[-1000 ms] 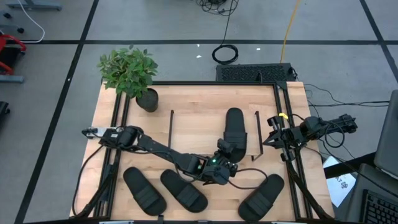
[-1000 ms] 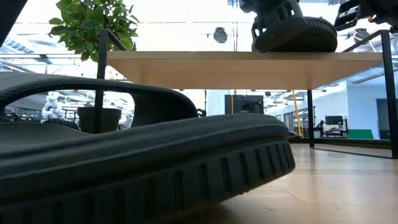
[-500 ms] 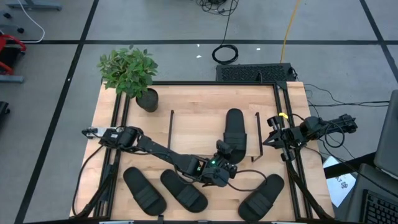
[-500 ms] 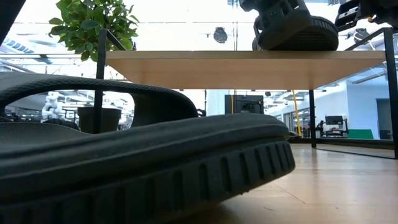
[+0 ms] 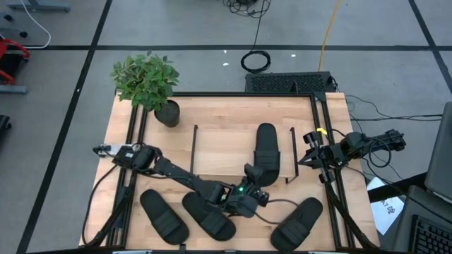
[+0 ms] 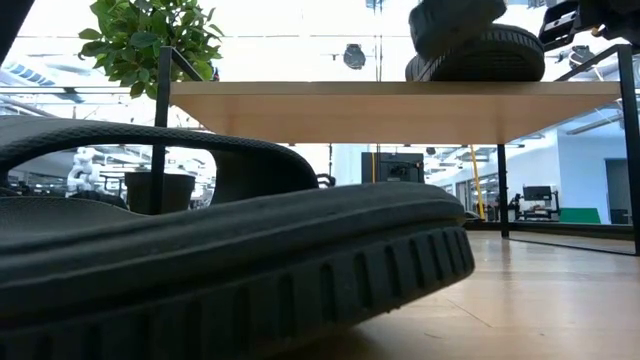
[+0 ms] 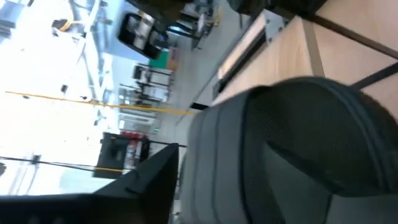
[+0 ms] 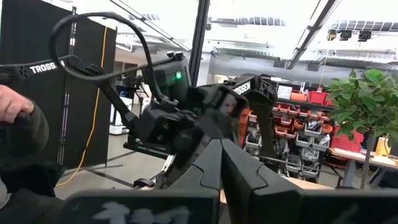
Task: Pick and place slides into the shelf
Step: Put the black slide on the shelf
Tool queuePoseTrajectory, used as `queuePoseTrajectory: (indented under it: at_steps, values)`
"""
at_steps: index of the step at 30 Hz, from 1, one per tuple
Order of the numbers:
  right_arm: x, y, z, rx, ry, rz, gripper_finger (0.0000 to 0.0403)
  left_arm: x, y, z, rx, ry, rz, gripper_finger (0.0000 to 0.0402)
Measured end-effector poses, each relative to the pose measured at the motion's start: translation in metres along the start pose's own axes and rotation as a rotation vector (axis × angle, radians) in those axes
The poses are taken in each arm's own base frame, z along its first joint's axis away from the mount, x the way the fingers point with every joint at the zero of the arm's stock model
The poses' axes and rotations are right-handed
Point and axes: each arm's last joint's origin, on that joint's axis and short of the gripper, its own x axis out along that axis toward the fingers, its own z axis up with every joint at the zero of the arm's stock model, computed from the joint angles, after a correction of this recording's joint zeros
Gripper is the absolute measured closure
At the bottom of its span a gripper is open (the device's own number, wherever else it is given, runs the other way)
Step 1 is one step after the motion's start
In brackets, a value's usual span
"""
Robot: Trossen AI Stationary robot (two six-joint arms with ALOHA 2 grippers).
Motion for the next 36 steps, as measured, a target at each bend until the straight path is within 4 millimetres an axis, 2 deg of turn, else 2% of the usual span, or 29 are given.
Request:
queuePoseTrajectory:
  at_steps: [6,13,18,23,26,29,31,33,36]
  values:
    - [0.0,0.0,0.0,0.001,0.004,0.0,0.0403,-0.031,0.013,0.012,-0.004,-0.023,0.048,0.0111]
    - [0.0,0.0,-0.002,-0.024,0.02,0.002,0.0403,-0.095,0.024,0.023,-0.078,0.027,0.143,0.0114]
    - [0.001,0.0,-0.002,-0.017,0.022,0.003,0.0403,-0.145,0.016,0.029,-0.105,0.057,0.209,0.0129]
    - [0.001,0.0,-0.002,0.009,0.022,0.003,0.0403,-0.197,0.004,0.032,-0.152,-0.038,0.176,0.0139]
    - [0.001,0.0,-0.002,0.031,0.017,0.005,0.0403,-0.217,-0.001,0.032,-0.178,-0.098,0.139,0.0146]
    - [0.001,0.0,-0.001,0.039,0.006,0.005,0.0403,-0.22,-0.005,0.032,-0.19,-0.236,-0.028,0.0158]
    - [0.001,0.0,-0.001,0.053,0.006,0.005,0.0403,-0.213,-0.006,0.03,-0.193,-0.319,-0.205,0.0169]
    - [0.001,0.0,-0.001,0.06,0.006,0.005,0.0403,-0.199,-0.003,0.025,-0.197,-0.327,-0.341,0.0181]
    - [0.001,0.0,-0.001,0.076,0.01,0.005,0.0403,-0.166,0.007,0.01,-0.208,-0.199,-0.383,0.0197]
